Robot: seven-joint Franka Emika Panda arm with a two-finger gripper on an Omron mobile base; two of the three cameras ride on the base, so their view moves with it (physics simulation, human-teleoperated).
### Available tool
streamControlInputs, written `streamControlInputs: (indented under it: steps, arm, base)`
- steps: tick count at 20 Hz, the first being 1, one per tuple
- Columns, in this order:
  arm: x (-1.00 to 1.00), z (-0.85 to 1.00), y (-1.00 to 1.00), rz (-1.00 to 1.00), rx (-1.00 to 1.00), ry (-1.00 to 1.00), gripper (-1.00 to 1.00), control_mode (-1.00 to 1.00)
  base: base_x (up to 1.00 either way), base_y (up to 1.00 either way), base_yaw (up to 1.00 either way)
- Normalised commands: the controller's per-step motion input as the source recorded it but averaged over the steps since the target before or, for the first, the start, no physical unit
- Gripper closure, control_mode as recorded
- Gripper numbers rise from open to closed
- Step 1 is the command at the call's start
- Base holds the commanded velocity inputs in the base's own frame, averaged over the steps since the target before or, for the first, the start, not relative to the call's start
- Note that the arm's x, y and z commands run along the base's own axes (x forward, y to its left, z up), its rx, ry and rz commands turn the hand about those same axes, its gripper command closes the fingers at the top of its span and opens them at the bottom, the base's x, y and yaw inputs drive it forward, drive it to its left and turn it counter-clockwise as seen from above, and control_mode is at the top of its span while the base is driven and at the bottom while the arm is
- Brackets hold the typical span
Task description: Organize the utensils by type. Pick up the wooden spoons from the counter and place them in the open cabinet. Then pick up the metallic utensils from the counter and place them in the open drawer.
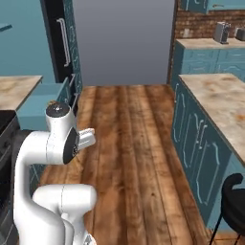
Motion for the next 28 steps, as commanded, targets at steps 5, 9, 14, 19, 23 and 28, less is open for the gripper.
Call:
streamControlInputs:
  steps: [5, 9, 14, 19, 23, 28]
  arm:
    - [0.0, 0.0, 0.0, 0.0, 0.0, 0.0, 1.0, 1.0]
    - [0.0, 0.0, 0.0, 0.0, 0.0, 0.0, 1.0, 1.0]
    - [0.0, 0.0, 0.0, 0.0, 0.0, 0.0, 1.0, 1.0]
    - [0.0, 0.0, 0.0, 0.0, 0.0, 0.0, 1.0, 1.0]
    - [0.0, 0.0, 0.0, 0.0, 0.0, 0.0, 1.0, 1.0]
    - [0.0, 0.0, 0.0, 0.0, 0.0, 0.0, 1.0, 1.0]
  base:
    - [1.0, -0.15, -0.16]
    - [1.0, -0.22, -0.16]
    - [1.0, -0.12, -0.15]
    - [1.0, 0.0, -0.18]
    - [1.0, 0.0, -0.19]
    - [1.0, 0.0, -0.18]
